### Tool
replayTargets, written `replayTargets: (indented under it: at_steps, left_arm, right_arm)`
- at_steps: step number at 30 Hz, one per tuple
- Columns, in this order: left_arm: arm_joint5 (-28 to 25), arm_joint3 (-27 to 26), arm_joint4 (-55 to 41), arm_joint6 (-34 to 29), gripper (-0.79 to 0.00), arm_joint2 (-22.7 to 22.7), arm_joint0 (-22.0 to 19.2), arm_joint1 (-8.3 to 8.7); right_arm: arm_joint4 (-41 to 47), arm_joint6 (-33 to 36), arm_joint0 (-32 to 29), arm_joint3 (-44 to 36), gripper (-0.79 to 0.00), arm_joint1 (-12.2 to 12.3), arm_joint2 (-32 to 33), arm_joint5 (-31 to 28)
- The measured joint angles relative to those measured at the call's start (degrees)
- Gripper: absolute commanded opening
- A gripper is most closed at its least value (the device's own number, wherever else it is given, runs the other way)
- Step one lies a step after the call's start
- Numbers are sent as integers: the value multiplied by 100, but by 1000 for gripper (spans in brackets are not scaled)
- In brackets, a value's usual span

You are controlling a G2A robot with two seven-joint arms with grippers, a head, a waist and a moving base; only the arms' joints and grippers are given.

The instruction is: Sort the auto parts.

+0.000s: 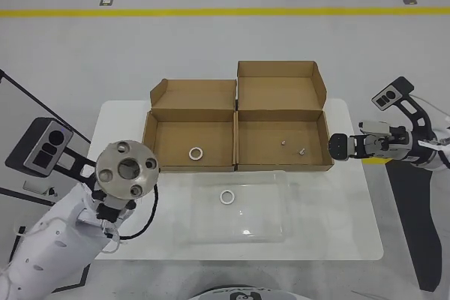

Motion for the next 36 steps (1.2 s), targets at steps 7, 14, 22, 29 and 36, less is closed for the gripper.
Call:
replayTargets:
  at_steps: [7,14,22,29,36]
  left_arm:
    - [2,-42,-87,135,-785,22,16,-164]
    - [2,30,82,-255,-785,-61,51,-256]
    - [16,-25,5,-584,-785,-148,161,-344]
    - [13,-25,6,-581,-785,-147,160,-343]
    - [13,-25,6,-581,-785,-147,160,-343]
  right_arm:
    - [0,0,0,0,0,0,0,0]
    - [0,0,0,0,0,0,0,0]
    - [0,0,0,0,0,0,0,0]
    - [0,0,0,0,0,0,0,0]
    - [0,0,0,0,0,0,0,0]
